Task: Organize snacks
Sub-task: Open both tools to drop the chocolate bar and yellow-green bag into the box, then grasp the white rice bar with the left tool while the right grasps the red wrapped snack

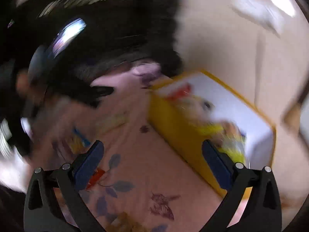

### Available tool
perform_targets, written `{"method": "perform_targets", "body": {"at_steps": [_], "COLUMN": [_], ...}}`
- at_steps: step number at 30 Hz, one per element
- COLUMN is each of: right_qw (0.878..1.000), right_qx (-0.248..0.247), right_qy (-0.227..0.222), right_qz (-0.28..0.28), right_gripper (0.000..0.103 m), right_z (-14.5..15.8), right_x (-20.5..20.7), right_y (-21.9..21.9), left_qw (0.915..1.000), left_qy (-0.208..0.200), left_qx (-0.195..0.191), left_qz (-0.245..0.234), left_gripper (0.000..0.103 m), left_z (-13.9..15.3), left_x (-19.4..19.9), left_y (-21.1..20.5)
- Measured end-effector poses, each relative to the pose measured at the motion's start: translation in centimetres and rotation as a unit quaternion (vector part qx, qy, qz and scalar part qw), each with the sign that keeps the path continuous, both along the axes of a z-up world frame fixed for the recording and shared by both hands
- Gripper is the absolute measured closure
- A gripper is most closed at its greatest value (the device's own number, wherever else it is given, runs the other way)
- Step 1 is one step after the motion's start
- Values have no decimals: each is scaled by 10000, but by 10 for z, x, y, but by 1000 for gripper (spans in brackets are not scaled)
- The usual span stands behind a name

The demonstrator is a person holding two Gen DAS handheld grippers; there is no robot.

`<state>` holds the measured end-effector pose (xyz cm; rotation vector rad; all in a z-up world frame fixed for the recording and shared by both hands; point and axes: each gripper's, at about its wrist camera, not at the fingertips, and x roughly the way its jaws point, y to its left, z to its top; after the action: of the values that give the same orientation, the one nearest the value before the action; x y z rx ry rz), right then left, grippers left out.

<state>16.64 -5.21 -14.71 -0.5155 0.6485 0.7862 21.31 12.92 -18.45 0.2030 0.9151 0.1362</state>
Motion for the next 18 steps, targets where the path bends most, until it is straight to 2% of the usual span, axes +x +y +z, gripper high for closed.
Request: {"method": "perform_targets", "body": {"at_steps": [2,5,9,11,12,13,15,17,18], "right_qw": [9943,9796,9656,9635,9627,9654,9716,9783,9806], "right_qx": [-341,-812,-1217,-1268,-1355,-1298,-1098,-1086,-1044], "right_qy": [415,599,527,626,726,878,1411,1533,1558], "right_qz": [916,1737,2235,2272,2225,2086,1550,879,578], "right_gripper": [1,1,1,1,2,13,25,43,58], "right_z": [-34,-72,-107,-123,-130,-134,-132,-127,-125], "right_x": [-24,-45,-45,-40,-38,-36,-30,-35,-42], "right_y": [31,60,81,90,93,93,89,88,87], "left_qw": [9997,9991,9975,9957,9948,9940,9920,9923,9928], "left_qy": [167,260,456,634,821,843,658,587,556], "left_qx": [-146,-168,-201,-326,-377,-584,-1037,-906,-802], "left_qz": [-106,-292,-504,-586,-476,-387,-306,-610,-690], "left_gripper": [2,2,2,3,15,27,49,70,75], "left_z": [-18,-36,-60,-77,-88,-94,-93,-94,-94], "left_x": [-7,-10,-2,4,7,6,0,-1,-1], "left_y": [1,-1,-7,-8,-6,-3,2,-11,-16]}}
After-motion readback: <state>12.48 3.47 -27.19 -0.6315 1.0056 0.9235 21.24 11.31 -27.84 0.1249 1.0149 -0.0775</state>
